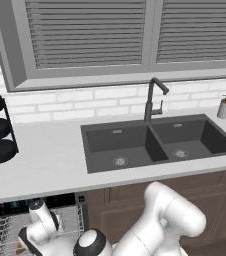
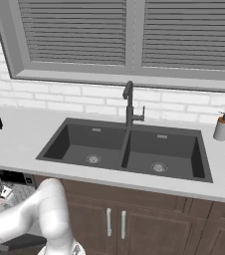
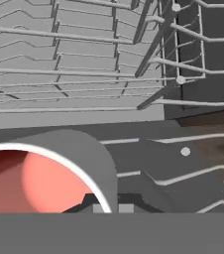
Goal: Pick up the cup and bowl from the counter, place them in the dishwasher, and close the dishwasher door.
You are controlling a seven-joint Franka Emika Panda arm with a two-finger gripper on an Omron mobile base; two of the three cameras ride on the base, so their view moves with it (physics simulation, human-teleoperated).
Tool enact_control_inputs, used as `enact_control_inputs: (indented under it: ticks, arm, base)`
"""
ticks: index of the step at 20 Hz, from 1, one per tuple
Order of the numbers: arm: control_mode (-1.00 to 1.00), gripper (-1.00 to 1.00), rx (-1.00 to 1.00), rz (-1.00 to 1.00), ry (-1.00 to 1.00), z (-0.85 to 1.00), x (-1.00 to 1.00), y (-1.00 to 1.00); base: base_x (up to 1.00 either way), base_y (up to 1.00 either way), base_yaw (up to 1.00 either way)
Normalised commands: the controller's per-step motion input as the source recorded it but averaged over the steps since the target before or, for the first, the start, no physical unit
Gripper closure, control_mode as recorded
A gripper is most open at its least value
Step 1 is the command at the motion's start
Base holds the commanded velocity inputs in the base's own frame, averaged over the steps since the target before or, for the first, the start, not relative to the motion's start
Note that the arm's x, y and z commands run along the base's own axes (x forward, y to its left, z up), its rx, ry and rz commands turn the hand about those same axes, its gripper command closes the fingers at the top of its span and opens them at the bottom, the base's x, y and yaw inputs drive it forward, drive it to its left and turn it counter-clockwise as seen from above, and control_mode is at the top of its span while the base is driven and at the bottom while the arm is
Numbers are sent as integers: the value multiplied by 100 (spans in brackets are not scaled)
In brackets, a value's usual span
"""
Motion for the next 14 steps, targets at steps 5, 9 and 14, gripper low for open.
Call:
enact_control_inputs:
  ticks: [5,9,14]
  arm:
    - [-100,100,0,0,-8,-1,-37,8]
    - [-100,100,0,0,-33,47,-51,1]
    - [-100,100,0,0,-8,2,-21,4]
  base:
    - [0,0,0]
    - [0,0,0]
    - [0,0,0]
